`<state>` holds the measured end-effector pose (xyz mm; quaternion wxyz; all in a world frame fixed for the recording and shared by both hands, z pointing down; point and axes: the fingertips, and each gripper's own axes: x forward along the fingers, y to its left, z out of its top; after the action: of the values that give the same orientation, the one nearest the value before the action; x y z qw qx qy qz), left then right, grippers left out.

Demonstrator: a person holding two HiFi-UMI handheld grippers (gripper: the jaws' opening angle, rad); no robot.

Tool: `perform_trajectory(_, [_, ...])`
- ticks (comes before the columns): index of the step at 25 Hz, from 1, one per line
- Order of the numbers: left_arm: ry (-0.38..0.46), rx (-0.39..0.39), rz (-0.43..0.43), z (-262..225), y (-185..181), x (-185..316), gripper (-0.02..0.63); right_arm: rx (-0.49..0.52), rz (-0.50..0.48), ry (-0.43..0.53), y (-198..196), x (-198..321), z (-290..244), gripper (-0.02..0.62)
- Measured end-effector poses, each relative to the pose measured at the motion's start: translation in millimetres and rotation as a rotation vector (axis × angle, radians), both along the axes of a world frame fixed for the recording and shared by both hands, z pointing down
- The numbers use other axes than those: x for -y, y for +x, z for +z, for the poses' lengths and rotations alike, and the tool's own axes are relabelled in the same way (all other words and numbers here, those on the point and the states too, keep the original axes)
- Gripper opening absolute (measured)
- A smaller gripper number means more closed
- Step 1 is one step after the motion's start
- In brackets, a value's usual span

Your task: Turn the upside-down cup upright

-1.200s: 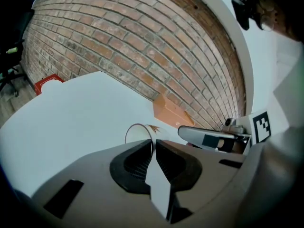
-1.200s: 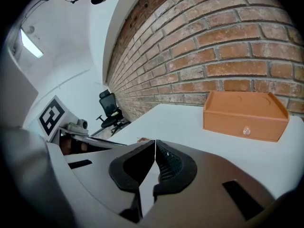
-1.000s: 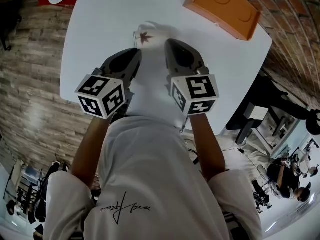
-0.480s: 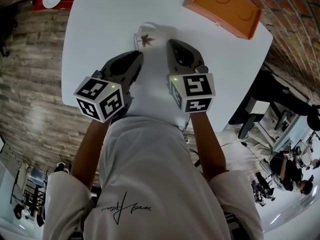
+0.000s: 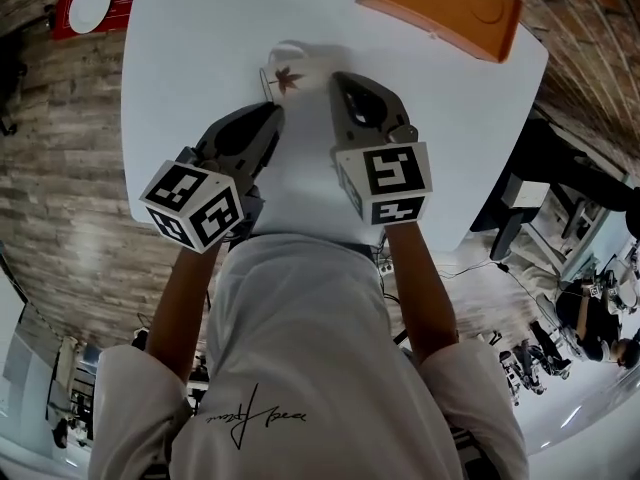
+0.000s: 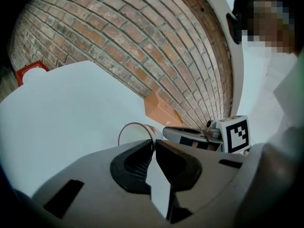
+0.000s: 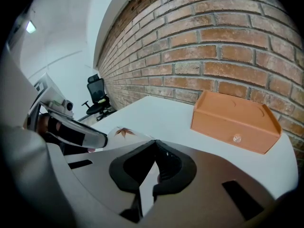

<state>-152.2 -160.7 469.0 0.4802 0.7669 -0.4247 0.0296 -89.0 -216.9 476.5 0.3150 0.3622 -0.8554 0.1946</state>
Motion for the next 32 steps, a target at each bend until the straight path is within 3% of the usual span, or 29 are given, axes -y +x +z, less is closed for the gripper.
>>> perform_trajectory(19, [0.010, 0.103, -0.045, -5, 2, 7, 0.012, 0.047, 0.020, 0.039, 2, 5, 1, 0.020])
perform_trajectory(32, [0.021, 0.087, -0.027, -11, 10, 11, 0.012, 0.047, 0.038, 0.022, 7, 11, 3, 0.020])
